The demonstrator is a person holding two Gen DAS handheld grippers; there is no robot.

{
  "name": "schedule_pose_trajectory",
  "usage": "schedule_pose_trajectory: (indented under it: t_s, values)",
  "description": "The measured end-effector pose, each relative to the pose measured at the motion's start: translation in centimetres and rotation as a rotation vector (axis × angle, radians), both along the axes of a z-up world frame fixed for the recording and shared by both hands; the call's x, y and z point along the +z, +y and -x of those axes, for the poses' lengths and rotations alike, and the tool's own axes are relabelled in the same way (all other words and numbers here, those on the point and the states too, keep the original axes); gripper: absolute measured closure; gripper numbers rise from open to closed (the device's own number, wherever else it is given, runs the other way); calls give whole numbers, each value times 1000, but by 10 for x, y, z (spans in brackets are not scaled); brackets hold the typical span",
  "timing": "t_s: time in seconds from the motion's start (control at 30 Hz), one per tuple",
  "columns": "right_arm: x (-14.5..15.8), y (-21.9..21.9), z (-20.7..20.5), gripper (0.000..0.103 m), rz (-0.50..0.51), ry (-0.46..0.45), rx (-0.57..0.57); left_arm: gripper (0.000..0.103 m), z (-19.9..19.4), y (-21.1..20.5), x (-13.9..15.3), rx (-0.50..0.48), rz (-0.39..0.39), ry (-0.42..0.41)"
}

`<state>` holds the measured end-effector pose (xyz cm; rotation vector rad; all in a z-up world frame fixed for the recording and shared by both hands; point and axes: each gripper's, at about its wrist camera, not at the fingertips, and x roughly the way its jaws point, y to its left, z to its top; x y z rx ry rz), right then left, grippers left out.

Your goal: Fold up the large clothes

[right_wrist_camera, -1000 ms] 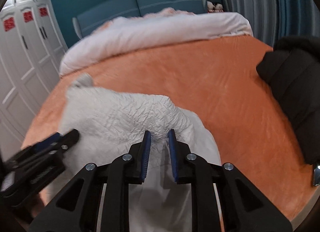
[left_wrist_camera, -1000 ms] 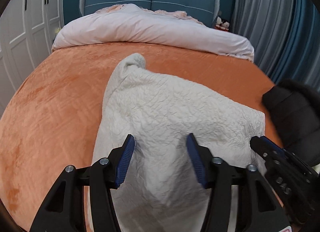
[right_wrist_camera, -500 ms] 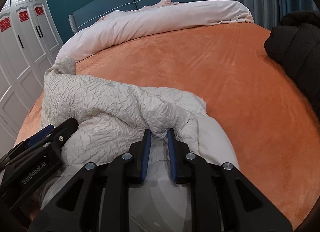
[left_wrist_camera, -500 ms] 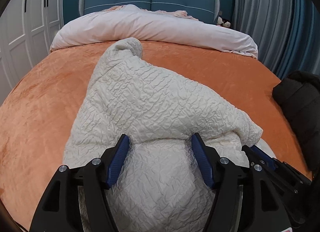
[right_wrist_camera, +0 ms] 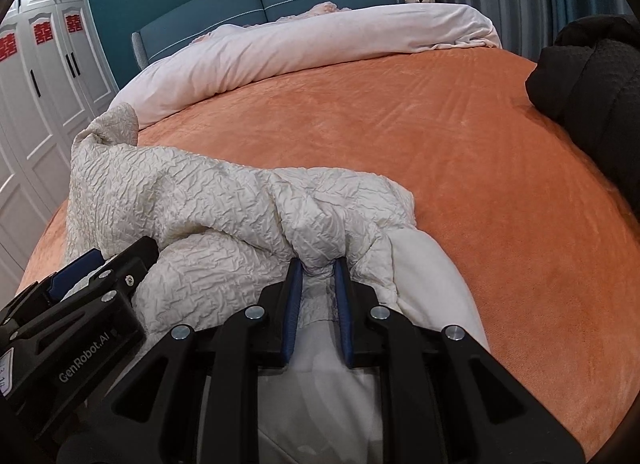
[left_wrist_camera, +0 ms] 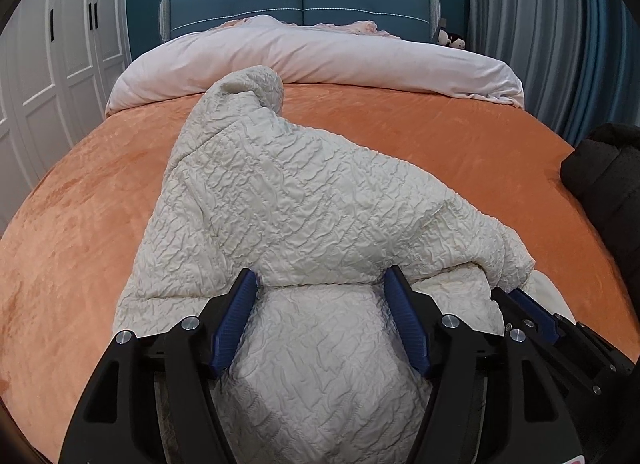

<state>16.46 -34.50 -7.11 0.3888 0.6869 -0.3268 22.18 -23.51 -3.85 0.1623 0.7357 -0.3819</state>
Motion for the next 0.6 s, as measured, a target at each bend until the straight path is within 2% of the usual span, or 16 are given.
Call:
schedule_pose_trajectory:
  t_s: [0.1, 0.17, 0.2, 0.23, 0.27, 0.3, 0.37, 0.43, 0.5, 0.57, 0.6]
  values:
    - [8, -6, 5, 88, -43, -4, 27, 38, 3, 4, 13, -14, -10, 21]
    - [25, -10, 16, 84, -66, 12, 44, 37, 21, 20, 36, -44, 8, 49]
    - [37, -12, 30, 74, -88, 5, 51, 35, 32, 30, 46, -57, 27, 53]
    - [45, -13, 45, 52, -100, -8, 43, 28, 47, 44, 55, -74, 51, 56]
    - [52, -15, 63, 44, -109, -24, 29, 24, 69, 64, 63, -100, 82, 68]
    - [57, -16, 83, 42, -124, -36, 17, 21, 84, 77, 64, -123, 94, 85]
    - [57, -19, 115, 42, -169, -20, 4, 20, 122, 106, 55, -168, 62, 127]
    - [48, -17, 140, 42, -235, 0, 3, 20, 150, 125, 34, -188, -21, 157]
    - [33, -12, 148, 42, -285, 31, 14, 20, 168, 132, 12, -197, -87, 186]
    - [15, -3, 144, 43, -319, 87, 24, 20, 177, 133, -5, -207, -118, 200]
    - [7, 1, 140, 54, -343, 106, 24, 21, 177, 131, -10, -214, -127, 206]
